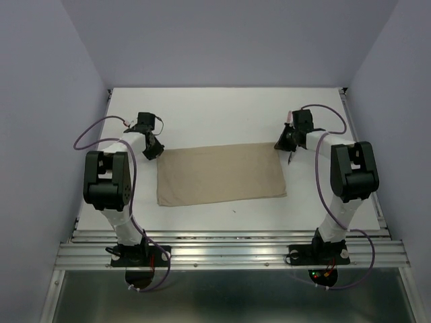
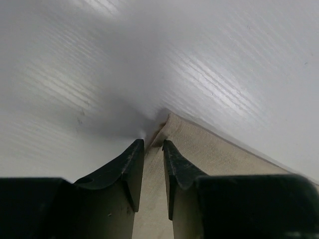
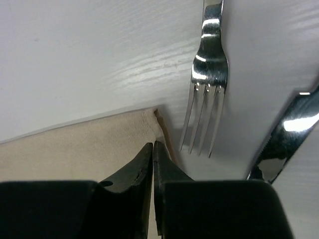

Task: Fold the napkin into a case and place the utensils inside
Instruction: Smooth out the rectangle-folded napkin at the center of the board, then pick up the rectangle-folded napkin at the center of the board.

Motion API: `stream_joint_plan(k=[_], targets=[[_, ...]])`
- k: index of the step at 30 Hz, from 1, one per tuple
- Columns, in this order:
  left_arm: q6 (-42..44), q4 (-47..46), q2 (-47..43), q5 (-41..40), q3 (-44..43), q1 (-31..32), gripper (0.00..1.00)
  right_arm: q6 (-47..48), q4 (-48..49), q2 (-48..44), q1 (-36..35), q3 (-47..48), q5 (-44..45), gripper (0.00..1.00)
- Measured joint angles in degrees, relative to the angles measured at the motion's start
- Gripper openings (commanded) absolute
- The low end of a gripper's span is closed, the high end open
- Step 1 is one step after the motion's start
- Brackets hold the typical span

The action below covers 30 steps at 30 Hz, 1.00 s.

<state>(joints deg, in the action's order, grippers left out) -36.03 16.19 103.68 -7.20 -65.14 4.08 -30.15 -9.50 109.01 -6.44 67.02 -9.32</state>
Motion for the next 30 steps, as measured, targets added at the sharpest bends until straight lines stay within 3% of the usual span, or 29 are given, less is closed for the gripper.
stream_joint_plan(k=[2,4,7,13,19,23,30], targets=[[0.0,1.0,-2.2,-0.2,0.7,0.0,0.39,0.0,-1.5,-2.1,0.0,-0.5,-0.3,0.1],[0.1,2.0,-5.6,-0.5,1.8,0.0,0.45,-0.1,-2.4,-4.5,0.0,-0.5,-0.7,0.19],[0.2,3.0,-15.5,-0.7,5.8,0.0,0.63,-0.1,-2.8,-8.9,0.0,-0.5,-1.2,0.23],[-0.9,4.7,-24.9,-0.9,15.8,2.2,0.75,-0.4,-3.0,-15.2,0.0,-1.3,-1.8,0.24],[-2.4,7.6,-25.7,0.4,23.5,4.9,0.74,-1.2,-3.8,-19.1,0.0,-6.9,-2.1,0.25],[-2.6,6.1,-24.8,0.2,23.5,4.9,0.64,-1.2,-4.9,-19.1,0.0,-8.3,-2.1,0.26],[-2.7,4.2,-20.2,-1.1,22.1,5.7,0.59,-1.2,-5.1,-21.2,0.0,-10.6,0.1,0.27]])
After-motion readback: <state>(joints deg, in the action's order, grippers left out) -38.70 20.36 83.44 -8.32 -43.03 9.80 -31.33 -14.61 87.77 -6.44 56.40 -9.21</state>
